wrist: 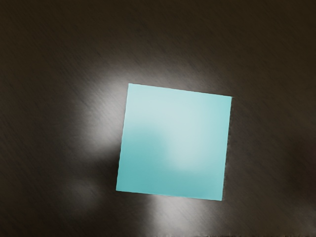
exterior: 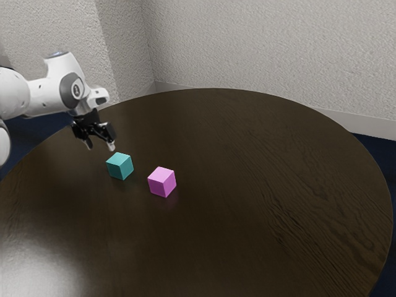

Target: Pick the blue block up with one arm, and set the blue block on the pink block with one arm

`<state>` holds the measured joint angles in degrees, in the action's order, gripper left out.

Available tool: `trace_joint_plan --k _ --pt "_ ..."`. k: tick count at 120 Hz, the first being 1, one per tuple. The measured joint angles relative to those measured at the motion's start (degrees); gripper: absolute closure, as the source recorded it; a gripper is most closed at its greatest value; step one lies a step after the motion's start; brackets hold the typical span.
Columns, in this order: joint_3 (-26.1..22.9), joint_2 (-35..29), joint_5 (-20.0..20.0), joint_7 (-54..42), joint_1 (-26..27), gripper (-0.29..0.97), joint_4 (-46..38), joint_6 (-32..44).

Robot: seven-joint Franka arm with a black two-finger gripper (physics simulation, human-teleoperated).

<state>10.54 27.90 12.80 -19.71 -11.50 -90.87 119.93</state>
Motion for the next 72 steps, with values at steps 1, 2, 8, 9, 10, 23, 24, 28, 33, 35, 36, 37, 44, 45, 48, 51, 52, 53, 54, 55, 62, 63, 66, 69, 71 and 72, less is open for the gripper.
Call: trace_joint_plan --k 1,2,8,9,10,23,24,28,33,35,36,37,44,45,48,51,52,53,54,55,62,63,66,69,71,72 --pt "0.0 0.0 0.1 -0.1 0.0 0.0 0.0 0.0" --pt "-0.1 0.0 0.2 -0.3 0.0 0.0 0.0 -0.1" --pt "-0.3 0.1 0.6 -1.1 0.1 0.0 -0.1 -0.2" --pt "-0.4 0.2 0.6 -1.2 0.1 0.0 -0.1 -0.2" --pt "-0.4 0.2 0.7 -1.3 0.1 0.0 -0.2 -0.2" --pt "-0.5 -0.1 0.9 -2.8 0.1 0.0 -0.1 -0.6" --pt "-0.5 -0.1 0.9 -2.9 0.1 0.0 -0.1 -0.6" --pt "-0.5 -0.1 1.0 -3.3 0.1 0.0 -0.1 -0.7" --pt "-0.7 0.2 0.7 -3.7 0.1 0.0 -0.1 -0.8" --pt "-0.7 0.4 0.6 -3.9 0.1 0.0 -0.1 -0.8" --pt "-0.7 0.5 0.6 -4.0 0.1 0.0 -0.1 -0.8" --pt "-0.8 0.7 0.5 -4.1 0.1 0.0 -0.1 -0.8" --pt "-1.4 1.9 -0.3 -4.6 0.1 0.0 1.1 -0.8" --pt "-1.5 2.1 -0.4 -4.7 0.1 0.0 1.3 -0.7" --pt "-1.8 2.7 -0.7 -4.9 0.1 0.0 2.0 -0.7" --pt "-2.1 3.9 -1.1 -5.1 0.1 0.0 3.0 -0.7" --pt "-2.1 4.3 -1.2 -5.2 0.1 0.0 3.3 -0.7" --pt "-2.2 4.7 -1.3 -5.3 0.1 0.0 3.7 -0.7" --pt "-2.3 5.0 -1.4 -5.4 0.1 0.0 4.0 -0.7" --pt "-2.3 5.3 -1.5 -5.4 0.1 0.0 4.3 -0.7" --pt "-2.5 6.5 -2.1 -5.9 0.0 0.0 5.4 -0.5" --pt "-2.5 6.6 -2.2 -5.9 0.0 0.0 5.5 -0.5" --pt "-2.5 6.9 -2.4 -6.1 0.0 0.0 5.7 -0.4" --pt "-2.5 7.2 -2.8 -6.3 0.0 0.0 6.0 -0.3" --pt "-2.5 7.4 -3.1 -6.4 0.0 0.0 6.2 -0.3" --pt "-2.5 7.5 -3.2 -6.5 0.0 0.0 6.3 -0.3"
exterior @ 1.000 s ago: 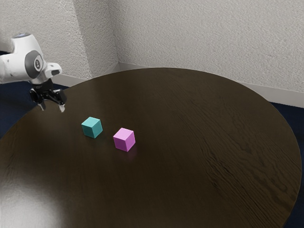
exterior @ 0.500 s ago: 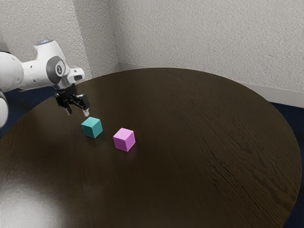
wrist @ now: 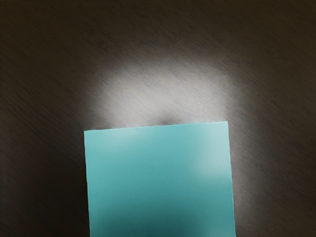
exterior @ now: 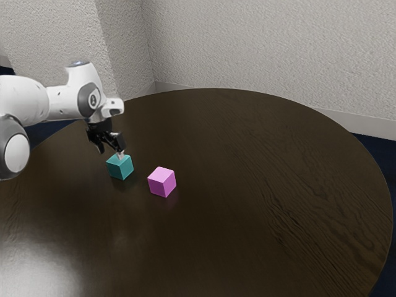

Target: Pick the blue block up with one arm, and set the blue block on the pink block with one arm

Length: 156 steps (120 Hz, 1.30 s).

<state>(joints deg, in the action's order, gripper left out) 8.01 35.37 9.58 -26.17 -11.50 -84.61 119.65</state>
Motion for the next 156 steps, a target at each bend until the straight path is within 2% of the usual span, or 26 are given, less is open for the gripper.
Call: trace_joint_plan --k 27,80,124,156 --pt "-0.3 3.8 -2.0 -1.2 0.0 0.01 2.9 0.3" --pt "-1.2 6.9 -2.3 -1.3 -0.1 0.02 4.6 0.8" --pt "-1.2 7.2 -2.4 -0.1 -0.2 0.25 4.7 0.9" --pt "-1.2 6.9 -2.6 0.7 -0.3 0.31 4.9 0.9"
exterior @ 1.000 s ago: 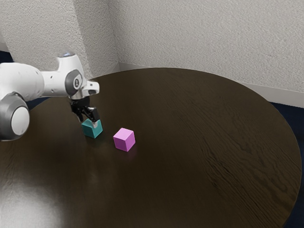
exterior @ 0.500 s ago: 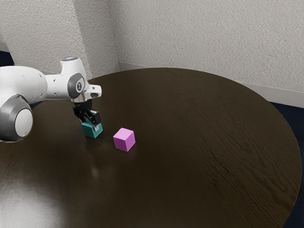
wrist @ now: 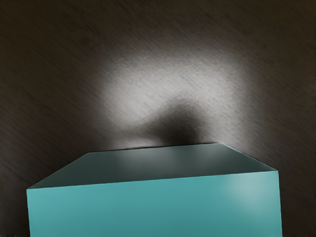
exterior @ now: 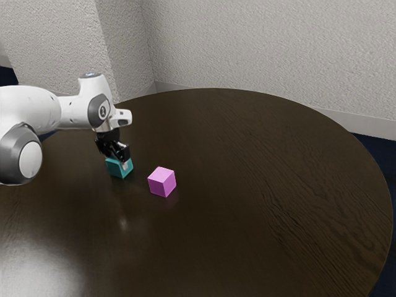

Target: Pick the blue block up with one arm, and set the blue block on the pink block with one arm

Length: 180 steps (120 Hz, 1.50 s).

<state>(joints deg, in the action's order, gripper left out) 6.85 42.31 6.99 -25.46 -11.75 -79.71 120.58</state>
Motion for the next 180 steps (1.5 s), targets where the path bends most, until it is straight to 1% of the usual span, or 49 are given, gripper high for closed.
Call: trace_joint_plan --k 26,41,51,68,76,91,101,111,118,180 --pt "-1.0 -1.4 -0.2 0.9 0.2 0.32 1.2 -1.5" --pt "-3.1 -1.8 -1.7 2.3 0.5 0.32 3.7 -4.0" --pt "-5.3 -1.9 -3.1 3.9 0.6 0.32 5.3 -5.7" --pt "-7.8 -2.9 -4.3 7.5 0.7 0.31 5.2 -7.6" --pt "-8.5 -3.2 -4.6 9.2 2.0 0.31 5.0 -8.1" --pt "-8.8 -5.0 -4.8 12.0 5.5 0.32 3.4 -8.7" --pt "-8.8 -6.3 -4.9 13.7 5.9 0.32 1.8 -8.6" --pt "-8.7 -10.1 -5.0 15.2 6.0 0.32 -3.3 -7.5" --pt "-8.7 -11.3 -5.0 16.3 6.0 0.32 -5.3 -6.5" --pt "-9.4 -13.1 -5.5 26.6 7.7 0.31 -10.6 -1.0"
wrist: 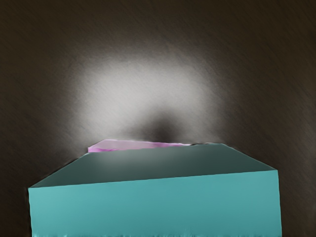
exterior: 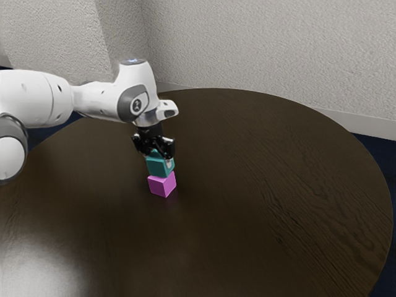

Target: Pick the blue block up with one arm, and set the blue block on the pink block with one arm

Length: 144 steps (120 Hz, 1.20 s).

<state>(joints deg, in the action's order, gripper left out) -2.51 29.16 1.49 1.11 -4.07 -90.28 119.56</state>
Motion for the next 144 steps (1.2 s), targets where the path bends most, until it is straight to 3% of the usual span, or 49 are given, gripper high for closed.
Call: trace_joint_plan --k 144 --pt "-0.6 -2.2 -0.7 -7.2 -0.7 0.31 -4.8 3.3"
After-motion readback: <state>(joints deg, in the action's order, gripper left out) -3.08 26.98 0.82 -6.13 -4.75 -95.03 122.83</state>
